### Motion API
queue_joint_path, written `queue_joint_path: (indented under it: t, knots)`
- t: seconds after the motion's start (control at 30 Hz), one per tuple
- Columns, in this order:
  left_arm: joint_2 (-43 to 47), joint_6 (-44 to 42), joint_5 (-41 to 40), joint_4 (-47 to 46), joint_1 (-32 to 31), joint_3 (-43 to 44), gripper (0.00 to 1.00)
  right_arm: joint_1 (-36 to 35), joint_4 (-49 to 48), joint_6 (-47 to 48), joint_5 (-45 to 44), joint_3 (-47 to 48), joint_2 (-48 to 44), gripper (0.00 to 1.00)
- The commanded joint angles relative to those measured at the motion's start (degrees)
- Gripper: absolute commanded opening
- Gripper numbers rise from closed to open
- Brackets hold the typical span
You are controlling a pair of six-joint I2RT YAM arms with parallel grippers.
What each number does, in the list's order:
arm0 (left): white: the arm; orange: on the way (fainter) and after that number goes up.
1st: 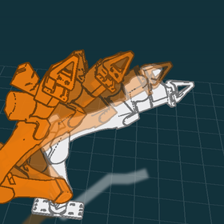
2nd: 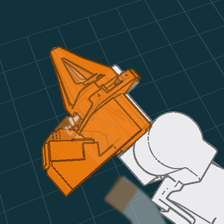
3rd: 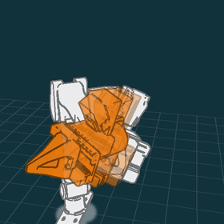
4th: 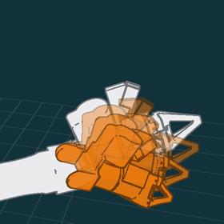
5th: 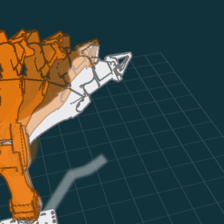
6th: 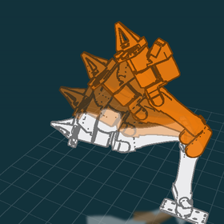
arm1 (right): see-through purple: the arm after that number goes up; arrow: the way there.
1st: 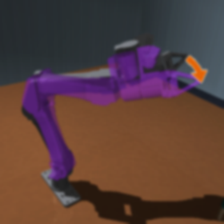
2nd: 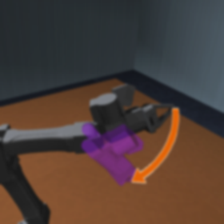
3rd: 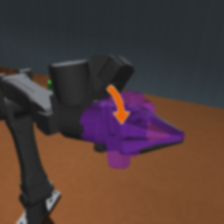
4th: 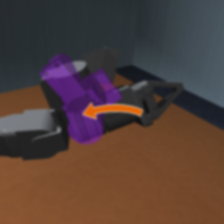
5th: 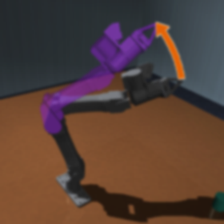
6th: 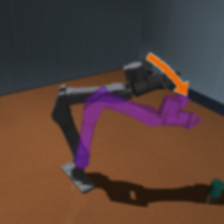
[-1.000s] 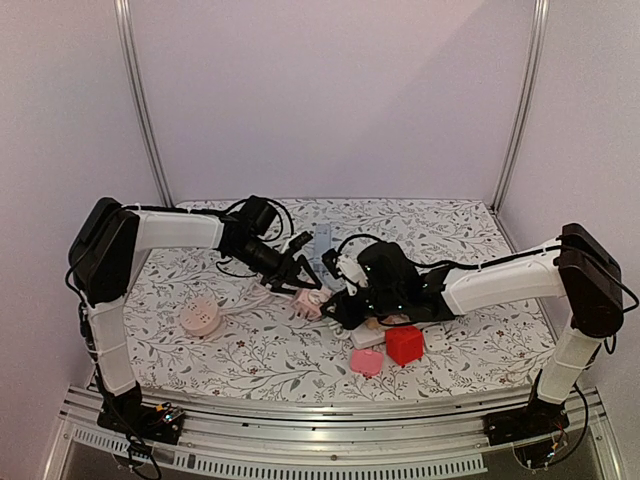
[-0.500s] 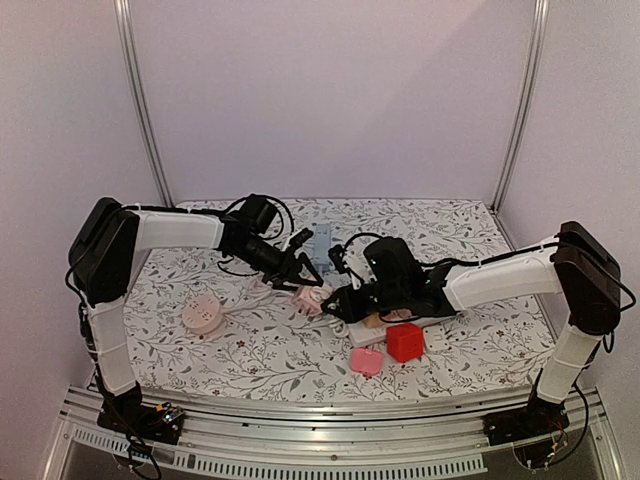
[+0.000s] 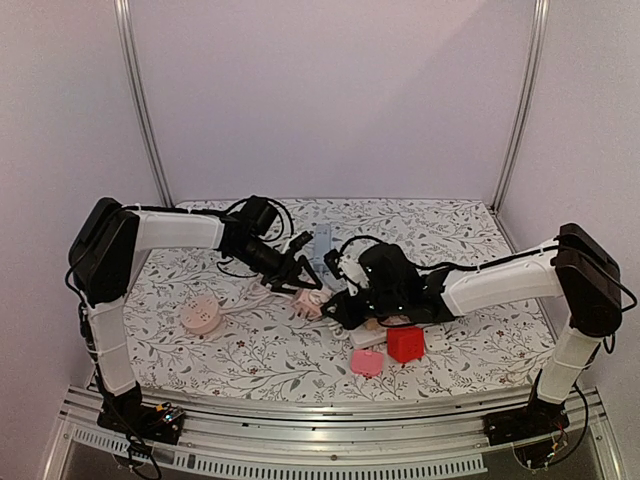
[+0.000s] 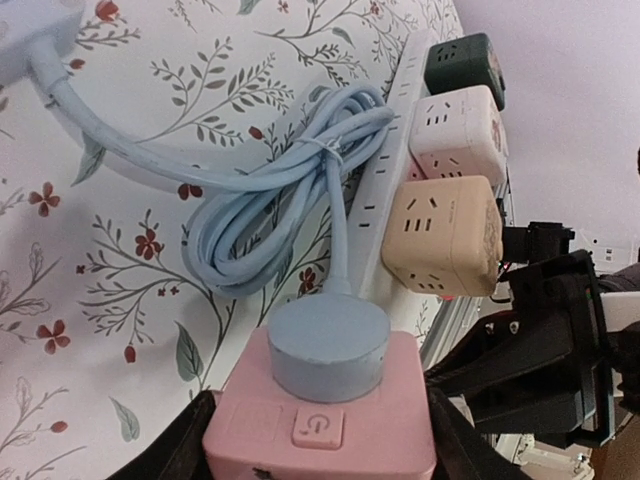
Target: Pull the plug off the socket
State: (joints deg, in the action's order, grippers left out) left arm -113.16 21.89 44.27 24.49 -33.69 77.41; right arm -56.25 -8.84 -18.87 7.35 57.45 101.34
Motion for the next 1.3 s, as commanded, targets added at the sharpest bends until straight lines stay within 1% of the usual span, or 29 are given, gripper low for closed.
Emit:
queue_joint_path:
  t: [0.0,0.1,0.17,0.27,0.5,0.7,0.83,0.9,1.07,1.27]
  knots:
    - [-0.99,-0.04,-3.22,3.01,0.27,0.5,0.38,-3.24,-2.37,5.91,-5.51,4.66,-4.65,0.0]
    - [-1.17,0.17,-3.75,3.1,0.46,0.46,0.38,-4.48,-0.32,8.67,-7.07,5.62,-4.81,0.0]
    - [-1.26,0.26,-3.99,3.1,0.55,0.46,0.38,-5.2,0.36,10.0,-9.97,6.06,-5.01,0.0]
    - [-1.36,0.35,-4.26,3.18,0.64,0.46,0.38,-5.61,0.58,10.81,-10.75,6.37,-5.26,0.0]
    - [-0.82,-0.12,-3.77,2.68,0.67,0.22,0.38,-5.01,0.49,7.37,-12.43,6.62,-5.36,0.0]
    - [0.47,-0.75,-3.1,1.37,0.41,-0.45,0.38,-0.81,0.15,0.5,-9.69,6.58,-5.21,0.0]
    - [1.16,-1.53,-3.75,1.17,-0.14,-0.83,0.38,3.2,-0.15,-7.21,-4.42,6.64,-3.89,0.0]
    - [1.25,-1.73,-3.82,1.17,-0.31,-0.85,0.37,4.63,-1.2,-9.58,-2.96,6.11,-3.14,0.0]
    - [1.29,-1.77,-4.16,1.15,-0.45,-0.85,0.37,6.82,-3.81,-13.71,-0.41,4.15,-2.73,0.0]
    - [1.39,-1.81,-5.2,1.32,-0.42,-0.88,0.37,6.96,-8.72,-14.7,1.94,1.79,-3.46,0.0]
